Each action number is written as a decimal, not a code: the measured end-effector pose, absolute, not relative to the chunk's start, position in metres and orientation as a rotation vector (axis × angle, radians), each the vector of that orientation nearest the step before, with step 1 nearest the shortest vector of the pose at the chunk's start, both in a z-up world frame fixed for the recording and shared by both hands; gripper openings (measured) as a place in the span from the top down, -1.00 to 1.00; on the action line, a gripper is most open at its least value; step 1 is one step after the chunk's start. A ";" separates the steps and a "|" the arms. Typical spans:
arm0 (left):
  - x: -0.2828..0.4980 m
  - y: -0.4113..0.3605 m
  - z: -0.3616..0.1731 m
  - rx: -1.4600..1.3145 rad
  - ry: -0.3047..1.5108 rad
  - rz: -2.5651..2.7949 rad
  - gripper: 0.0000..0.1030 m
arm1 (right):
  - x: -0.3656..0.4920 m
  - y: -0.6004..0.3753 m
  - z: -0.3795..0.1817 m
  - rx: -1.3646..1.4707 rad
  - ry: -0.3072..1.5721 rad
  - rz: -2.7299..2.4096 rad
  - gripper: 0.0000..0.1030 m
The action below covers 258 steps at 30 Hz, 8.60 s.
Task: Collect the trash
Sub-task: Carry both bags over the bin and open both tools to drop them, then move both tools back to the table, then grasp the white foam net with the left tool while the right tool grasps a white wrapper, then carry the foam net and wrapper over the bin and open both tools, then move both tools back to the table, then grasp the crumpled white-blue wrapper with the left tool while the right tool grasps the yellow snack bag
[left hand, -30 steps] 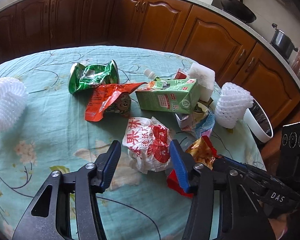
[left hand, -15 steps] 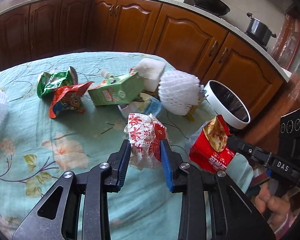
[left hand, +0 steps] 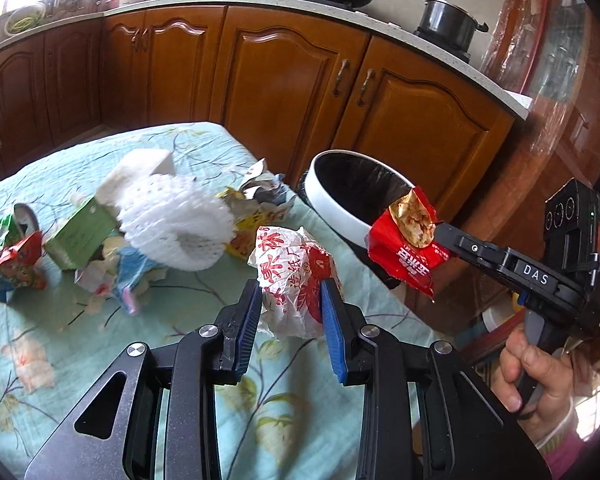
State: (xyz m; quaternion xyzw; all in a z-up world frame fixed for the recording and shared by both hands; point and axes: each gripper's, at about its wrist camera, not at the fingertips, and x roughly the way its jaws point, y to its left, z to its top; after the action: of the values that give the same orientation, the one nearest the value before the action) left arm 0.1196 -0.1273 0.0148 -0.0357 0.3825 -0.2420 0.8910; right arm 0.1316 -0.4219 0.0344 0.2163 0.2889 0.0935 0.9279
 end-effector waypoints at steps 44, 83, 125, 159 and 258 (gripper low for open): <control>0.228 -0.273 0.008 -0.008 0.875 -0.607 -0.42 | 0.204 -0.471 0.015 0.503 0.603 0.037 -0.71; 0.143 -0.075 0.014 -0.197 0.727 -0.212 -0.72 | 0.202 -0.317 0.011 0.385 0.670 0.320 -0.89; 0.143 -0.093 0.045 -0.120 0.692 -0.325 0.75 | 0.203 -0.334 0.032 0.327 0.647 0.301 0.98; 0.199 -0.248 0.044 0.009 0.768 -0.556 0.75 | 0.191 -0.460 0.031 0.391 0.612 0.039 0.98; 0.184 -0.048 -0.033 -0.264 0.905 -0.223 -0.06 | 0.246 -0.269 -0.028 0.363 0.848 0.399 0.36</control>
State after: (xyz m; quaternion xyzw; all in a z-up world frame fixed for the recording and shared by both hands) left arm 0.1837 -0.0479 -0.0332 -0.1270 0.4349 -0.1073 0.8850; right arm 0.2458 -0.2691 -0.0283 0.1738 0.4062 0.1910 0.8765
